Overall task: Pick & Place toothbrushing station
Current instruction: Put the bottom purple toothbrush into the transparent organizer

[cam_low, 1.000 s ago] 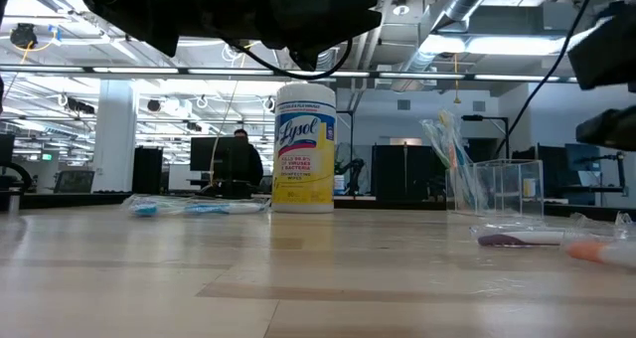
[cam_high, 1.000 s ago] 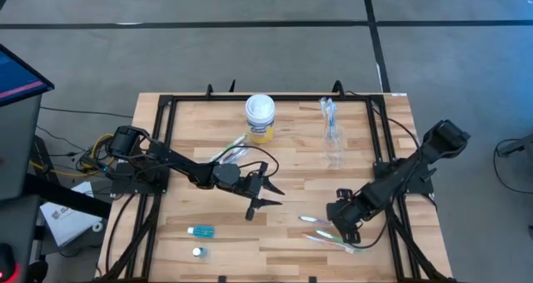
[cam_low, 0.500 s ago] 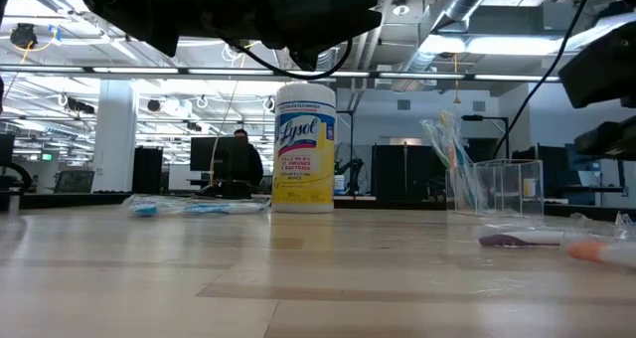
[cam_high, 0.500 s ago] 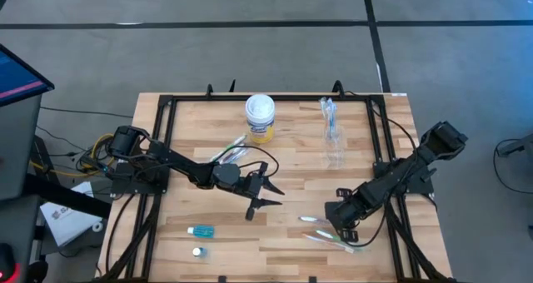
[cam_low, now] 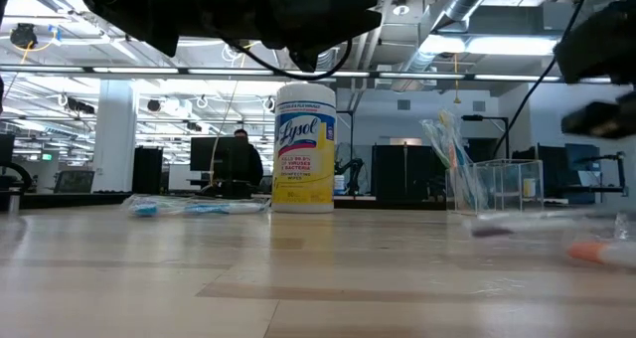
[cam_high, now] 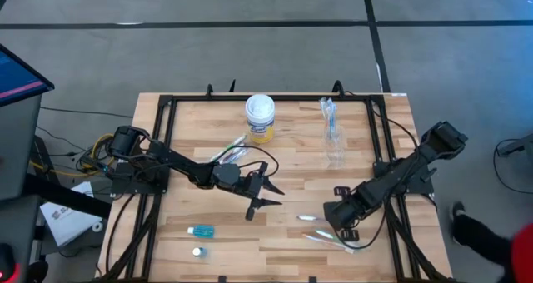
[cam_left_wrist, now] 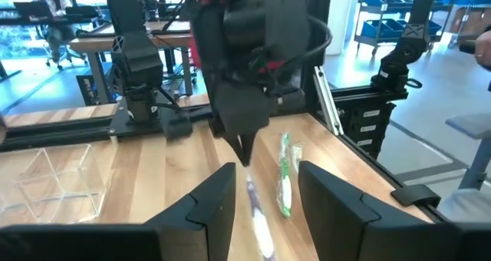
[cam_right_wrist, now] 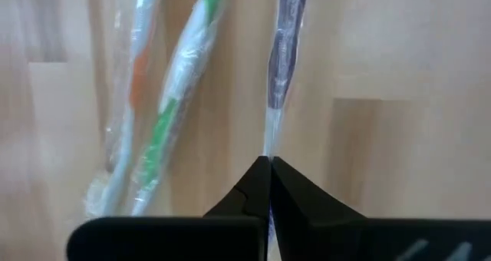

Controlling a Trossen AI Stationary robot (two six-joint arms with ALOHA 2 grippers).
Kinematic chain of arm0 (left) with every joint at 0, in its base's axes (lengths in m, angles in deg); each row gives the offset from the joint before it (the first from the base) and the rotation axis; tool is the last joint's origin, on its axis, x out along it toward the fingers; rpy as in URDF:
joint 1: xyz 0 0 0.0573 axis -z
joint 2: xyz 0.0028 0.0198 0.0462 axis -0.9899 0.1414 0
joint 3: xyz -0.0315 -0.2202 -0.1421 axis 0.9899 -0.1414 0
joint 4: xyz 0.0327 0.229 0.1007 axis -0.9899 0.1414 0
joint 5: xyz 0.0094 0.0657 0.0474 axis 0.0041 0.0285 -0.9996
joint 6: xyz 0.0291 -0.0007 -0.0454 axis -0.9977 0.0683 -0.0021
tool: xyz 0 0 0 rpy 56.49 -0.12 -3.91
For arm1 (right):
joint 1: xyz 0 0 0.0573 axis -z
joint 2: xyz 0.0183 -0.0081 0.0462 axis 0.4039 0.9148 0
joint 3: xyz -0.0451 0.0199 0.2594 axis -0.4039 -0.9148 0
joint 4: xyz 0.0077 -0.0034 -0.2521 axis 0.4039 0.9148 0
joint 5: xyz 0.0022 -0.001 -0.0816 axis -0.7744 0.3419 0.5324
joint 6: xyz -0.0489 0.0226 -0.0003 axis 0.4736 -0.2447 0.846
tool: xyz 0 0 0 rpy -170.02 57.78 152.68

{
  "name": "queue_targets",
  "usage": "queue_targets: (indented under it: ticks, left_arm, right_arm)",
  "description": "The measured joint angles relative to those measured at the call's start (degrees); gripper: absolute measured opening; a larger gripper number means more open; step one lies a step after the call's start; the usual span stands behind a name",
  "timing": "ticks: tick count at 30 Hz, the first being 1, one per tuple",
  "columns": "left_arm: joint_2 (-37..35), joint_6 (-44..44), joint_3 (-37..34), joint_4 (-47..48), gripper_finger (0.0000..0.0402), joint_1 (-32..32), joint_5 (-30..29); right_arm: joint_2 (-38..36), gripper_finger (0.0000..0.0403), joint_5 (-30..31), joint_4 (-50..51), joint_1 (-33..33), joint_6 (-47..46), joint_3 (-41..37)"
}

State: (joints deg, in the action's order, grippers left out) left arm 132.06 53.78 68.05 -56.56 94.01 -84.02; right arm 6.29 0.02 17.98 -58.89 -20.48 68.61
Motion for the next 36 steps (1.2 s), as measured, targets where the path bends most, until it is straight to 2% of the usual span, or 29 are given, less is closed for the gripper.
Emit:
queue_targets:
  ticks: [8,14,22,26,36]
  left_arm:
    - [0.00,3.69,0.00,0.02,0.0136,-0.11,0.00]
    - [0.00,8.39,0.00,0.02,0.0136,-0.95,0.01]
    - [0.00,17.50,-0.02,1.33,0.0136,-2.77,0.22]
    - [0.00,26.03,-0.02,2.56,0.0136,-3.64,2.42]
    - [0.00,41.23,-0.02,4.42,0.0136,-3.67,2.51]
  right_arm:
    - [-0.04,0.0000,13.13,14.71,0.00,3.30,11.14]
    - [-0.08,0.0000,19.35,20.26,-0.02,6.77,17.56]
    - [-0.09,0.0000,23.98,21.94,0.53,11.79,20.81]
    - [-0.09,0.0000,26.14,22.79,1.69,13.77,21.59]
    - [-0.05,0.0000,29.61,22.98,5.04,17.35,22.09]
